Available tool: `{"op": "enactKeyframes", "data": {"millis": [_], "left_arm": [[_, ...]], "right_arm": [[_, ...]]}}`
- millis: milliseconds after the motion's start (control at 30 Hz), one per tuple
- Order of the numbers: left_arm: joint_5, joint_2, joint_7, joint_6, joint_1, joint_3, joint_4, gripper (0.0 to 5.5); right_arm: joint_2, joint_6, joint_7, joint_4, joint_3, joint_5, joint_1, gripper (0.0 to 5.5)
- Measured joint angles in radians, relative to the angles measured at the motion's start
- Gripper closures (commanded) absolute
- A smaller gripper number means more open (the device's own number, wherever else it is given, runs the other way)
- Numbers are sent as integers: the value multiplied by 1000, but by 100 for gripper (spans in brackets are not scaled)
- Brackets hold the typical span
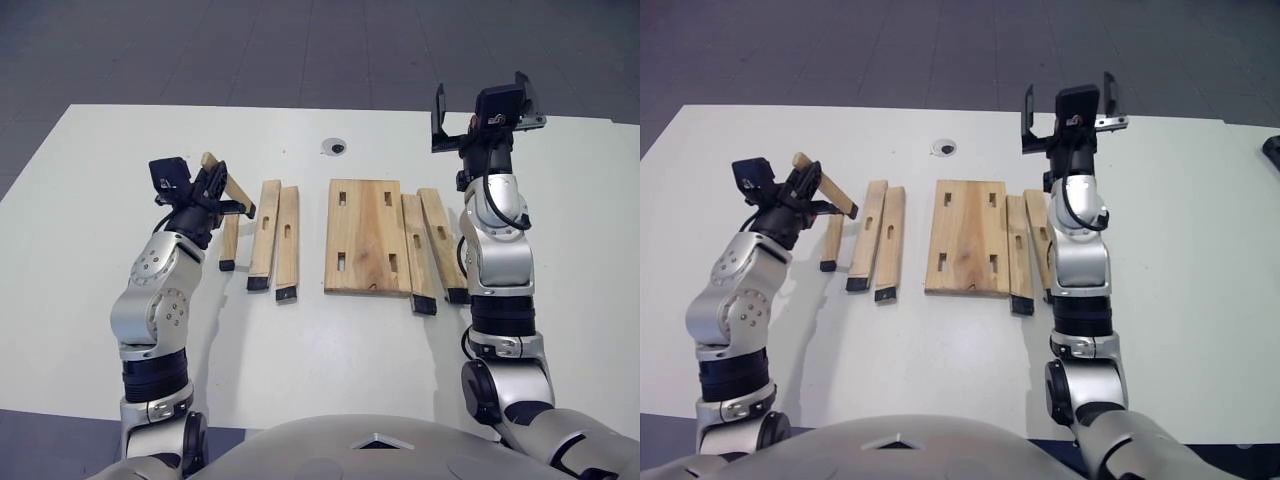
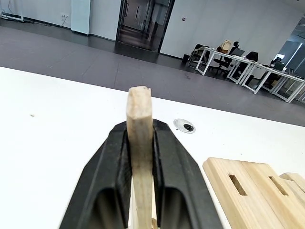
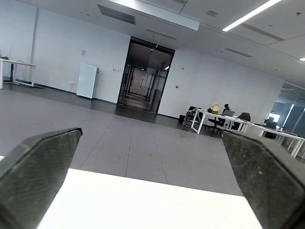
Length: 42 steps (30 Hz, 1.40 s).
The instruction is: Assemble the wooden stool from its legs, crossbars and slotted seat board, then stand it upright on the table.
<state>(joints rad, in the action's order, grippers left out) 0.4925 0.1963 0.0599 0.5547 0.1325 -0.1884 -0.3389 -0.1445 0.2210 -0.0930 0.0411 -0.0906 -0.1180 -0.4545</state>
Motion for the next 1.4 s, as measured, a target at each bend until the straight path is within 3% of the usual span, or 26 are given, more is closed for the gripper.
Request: {"op": "enactKeyframes", "data": {"millis": [633, 1400], "left_arm": [[-110, -64, -13, -24, -22, 96, -9, 508], [-139, -91, -11, -71, -62, 66, -18, 508]], "right_arm": [[20, 6, -36, -21, -6, -8, 4, 10], [29, 8, -13, -22, -12, 23, 4, 10]]}}
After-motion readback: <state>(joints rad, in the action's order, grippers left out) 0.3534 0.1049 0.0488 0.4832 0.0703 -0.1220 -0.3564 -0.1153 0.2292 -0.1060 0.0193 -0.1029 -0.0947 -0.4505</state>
